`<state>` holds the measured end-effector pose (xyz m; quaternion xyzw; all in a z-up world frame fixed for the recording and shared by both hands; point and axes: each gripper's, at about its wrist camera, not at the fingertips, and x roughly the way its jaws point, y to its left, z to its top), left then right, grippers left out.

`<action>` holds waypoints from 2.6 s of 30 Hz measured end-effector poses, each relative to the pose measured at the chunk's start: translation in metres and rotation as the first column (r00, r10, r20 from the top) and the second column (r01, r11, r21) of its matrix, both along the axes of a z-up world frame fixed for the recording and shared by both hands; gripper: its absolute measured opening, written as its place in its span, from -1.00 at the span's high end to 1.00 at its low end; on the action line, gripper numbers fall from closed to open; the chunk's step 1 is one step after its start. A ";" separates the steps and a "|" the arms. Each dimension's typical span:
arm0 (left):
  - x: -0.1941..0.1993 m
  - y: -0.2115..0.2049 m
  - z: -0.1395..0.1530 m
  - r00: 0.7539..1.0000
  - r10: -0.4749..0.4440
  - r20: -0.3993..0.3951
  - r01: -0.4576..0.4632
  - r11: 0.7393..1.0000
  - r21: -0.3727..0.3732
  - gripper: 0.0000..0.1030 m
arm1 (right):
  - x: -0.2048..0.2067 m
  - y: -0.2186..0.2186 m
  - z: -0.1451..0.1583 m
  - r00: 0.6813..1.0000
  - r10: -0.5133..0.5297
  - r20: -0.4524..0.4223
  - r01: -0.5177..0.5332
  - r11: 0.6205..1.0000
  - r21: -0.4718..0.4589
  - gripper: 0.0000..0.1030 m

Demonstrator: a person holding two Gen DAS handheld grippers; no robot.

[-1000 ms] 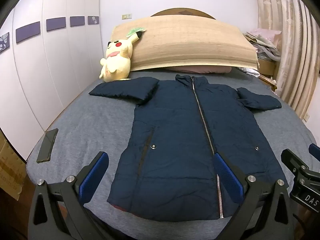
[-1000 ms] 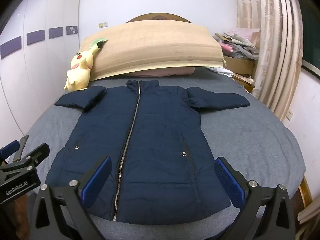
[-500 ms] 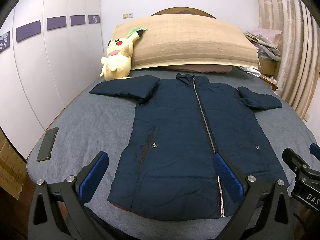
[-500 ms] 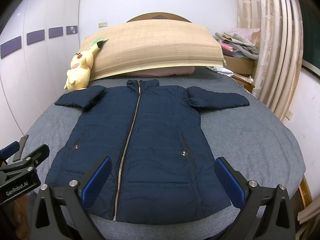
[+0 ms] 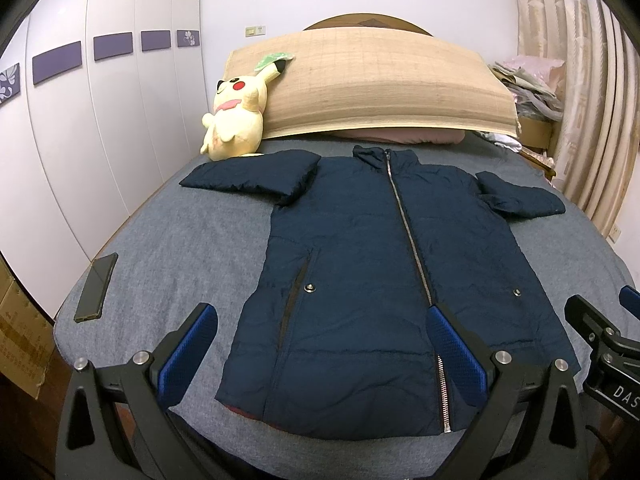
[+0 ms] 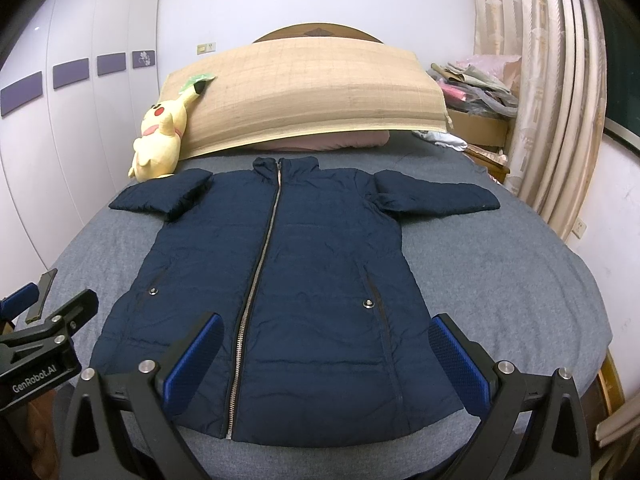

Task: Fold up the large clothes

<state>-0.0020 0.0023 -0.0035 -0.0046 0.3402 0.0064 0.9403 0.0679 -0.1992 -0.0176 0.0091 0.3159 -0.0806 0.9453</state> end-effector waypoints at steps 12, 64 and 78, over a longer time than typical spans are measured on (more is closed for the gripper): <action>-0.003 -0.003 -0.002 1.000 0.001 0.006 -0.001 1.000 0.021 -1.00 | 0.001 0.001 -0.002 1.000 -0.001 -0.006 0.001 1.000 0.002 -1.00; 0.193 -0.012 -0.071 0.988 0.128 -0.086 -0.114 0.982 0.149 -1.00 | 0.166 -0.385 -0.086 0.955 -0.284 -0.089 0.245 0.582 0.776 -0.77; 0.250 -0.009 -0.147 0.964 0.108 -0.244 -0.088 0.992 0.093 -1.00 | 0.314 -0.504 -0.135 0.889 -0.421 -0.178 0.380 0.464 0.800 -0.45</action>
